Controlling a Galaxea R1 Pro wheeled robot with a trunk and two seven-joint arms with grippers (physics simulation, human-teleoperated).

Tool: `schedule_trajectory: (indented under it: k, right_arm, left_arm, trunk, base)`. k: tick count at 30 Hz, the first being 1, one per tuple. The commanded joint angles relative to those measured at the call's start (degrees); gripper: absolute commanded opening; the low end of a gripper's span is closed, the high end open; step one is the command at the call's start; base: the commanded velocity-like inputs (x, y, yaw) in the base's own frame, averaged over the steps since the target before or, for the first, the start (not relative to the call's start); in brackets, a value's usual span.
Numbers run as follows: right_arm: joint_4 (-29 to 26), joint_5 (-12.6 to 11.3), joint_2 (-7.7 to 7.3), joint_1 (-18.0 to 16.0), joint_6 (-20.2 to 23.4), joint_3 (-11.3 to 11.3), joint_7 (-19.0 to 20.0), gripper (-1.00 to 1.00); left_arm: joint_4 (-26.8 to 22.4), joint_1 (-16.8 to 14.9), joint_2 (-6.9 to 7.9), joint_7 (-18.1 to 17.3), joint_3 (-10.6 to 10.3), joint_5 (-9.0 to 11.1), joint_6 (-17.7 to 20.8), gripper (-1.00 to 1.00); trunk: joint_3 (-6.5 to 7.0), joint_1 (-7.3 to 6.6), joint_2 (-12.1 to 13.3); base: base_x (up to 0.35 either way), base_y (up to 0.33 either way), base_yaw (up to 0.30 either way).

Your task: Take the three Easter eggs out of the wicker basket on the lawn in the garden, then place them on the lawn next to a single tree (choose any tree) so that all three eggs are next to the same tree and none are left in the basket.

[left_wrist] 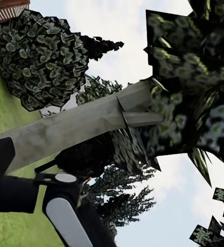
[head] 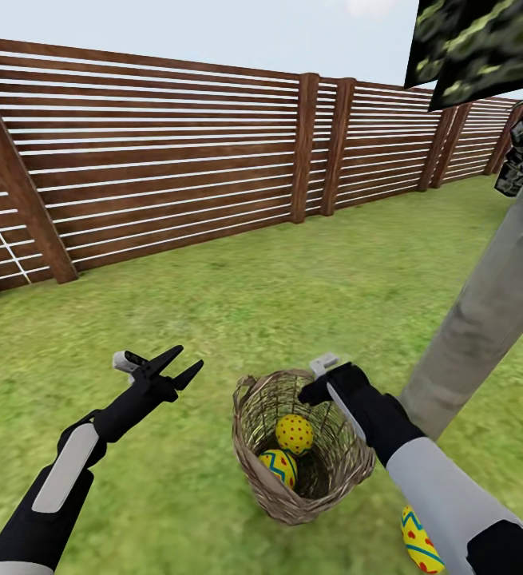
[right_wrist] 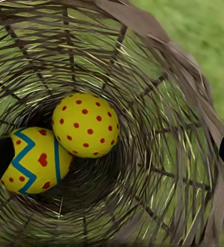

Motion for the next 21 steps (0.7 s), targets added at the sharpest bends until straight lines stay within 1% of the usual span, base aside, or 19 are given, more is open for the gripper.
schedule_trajectory:
  k: [1,2,3,4,6,8,9,10,11,13,16,17,18,20,21]
  right_arm:
    - [0.0,-0.1,-0.09,0.0,0.2,0.5,0.0,1.00]
    - [0.1,-0.1,-0.14,0.1,0.2,1.1,0.2,1.00]
    - [0.1,0.0,-0.29,0.2,0.2,2.7,1.0,1.00]
    - [0.0,0.1,-0.50,0.2,0.2,5.0,2.4,1.00]
    - [0.0,0.2,-0.62,0.3,0.2,8.4,5.3,1.00]
    - [-0.1,0.4,-0.67,0.2,0.2,11.4,9.0,1.00]
    - [-0.2,0.7,-0.70,0.1,0.1,12.4,10.4,1.00]
    - [-0.3,2.2,-0.79,0.0,0.1,13.1,11.6,1.00]
    - [-0.4,3.5,-0.76,0.0,0.0,13.3,11.8,1.00]
    - [-0.4,4.9,-0.72,0.0,-0.2,13.5,11.9,1.00]
    - [-0.7,7.7,-0.76,0.0,-0.7,15.1,12.1,1.00]
    - [-1.2,10.7,-0.77,0.0,-2.2,17.3,12.3,1.00]
    - [-1.2,11.1,-0.78,-0.1,-2.8,17.5,12.7,1.00]
    - [-1.1,11.6,-0.83,-0.5,-3.9,17.9,15.1,1.00]
    - [-1.0,12.6,-0.82,-0.7,-4.7,18.2,19.3,1.00]
  left_arm:
    - [0.0,0.0,0.00,-0.1,0.0,0.1,0.3,1.00]
    - [0.0,0.0,-0.03,-0.1,0.0,0.1,0.3,1.00]
    - [0.0,0.0,-0.06,-0.1,0.0,0.1,0.3,1.00]
    - [0.0,0.0,-0.07,-0.1,0.0,0.1,0.3,1.00]
    - [0.1,0.0,-0.15,-0.1,0.0,0.0,0.3,1.00]
    - [0.1,0.0,-0.22,-0.1,0.0,-0.1,0.3,1.00]
    - [0.1,0.0,-0.24,-0.1,0.0,-0.1,0.3,1.00]
    - [0.0,0.0,-0.26,-0.1,-0.1,0.0,0.3,1.00]
    - [0.0,0.0,-0.26,-0.1,-0.1,0.0,0.3,1.00]
    - [0.0,0.0,-0.26,-0.1,-0.1,0.0,0.3,1.00]
    - [0.0,0.0,-0.26,-0.1,-0.1,0.0,0.3,1.00]
    - [0.0,0.0,-0.26,-0.1,-0.2,0.0,0.3,1.00]
    - [0.0,0.0,-0.26,-0.1,-0.2,0.0,0.3,1.00]
    - [-0.1,0.0,-0.27,-0.1,-0.3,0.0,0.4,1.00]
    - [-0.1,0.0,-0.27,-0.1,-0.3,0.0,0.4,1.00]
  trunk:
    - [-0.05,-0.01,0.0]
    - [-0.05,-0.01,0.0]
    - [-0.05,-0.01,0.0]
    - [-0.05,-0.01,0.0]
    - [-0.05,-0.01,0.0]
    - [-0.05,-0.01,0.0]
    - [-0.05,-0.01,0.0]
    - [-0.05,-0.01,0.0]
    - [-0.05,-0.01,0.0]
    - [-0.05,-0.01,0.0]
    - [-0.05,-0.01,0.0]
    - [-0.05,-0.01,0.0]
    - [-0.05,-0.01,0.0]
    - [-0.05,-0.01,0.0]
    - [-0.05,-0.01,0.0]
  base:
    - [0.000,0.000,0.000]
    - [0.000,0.000,0.000]
    - [0.000,0.000,0.000]
    - [0.000,0.000,0.000]
    - [0.000,0.000,0.000]
    - [0.000,0.000,0.000]
    - [0.000,0.000,0.000]
    - [0.000,0.000,0.000]
    - [0.000,0.000,0.000]
    - [0.000,0.000,0.000]
    - [0.000,0.000,0.000]
    - [0.000,0.000,0.000]
    - [0.000,0.000,0.000]
    - [0.000,0.000,0.000]
    - [0.000,0.000,0.000]
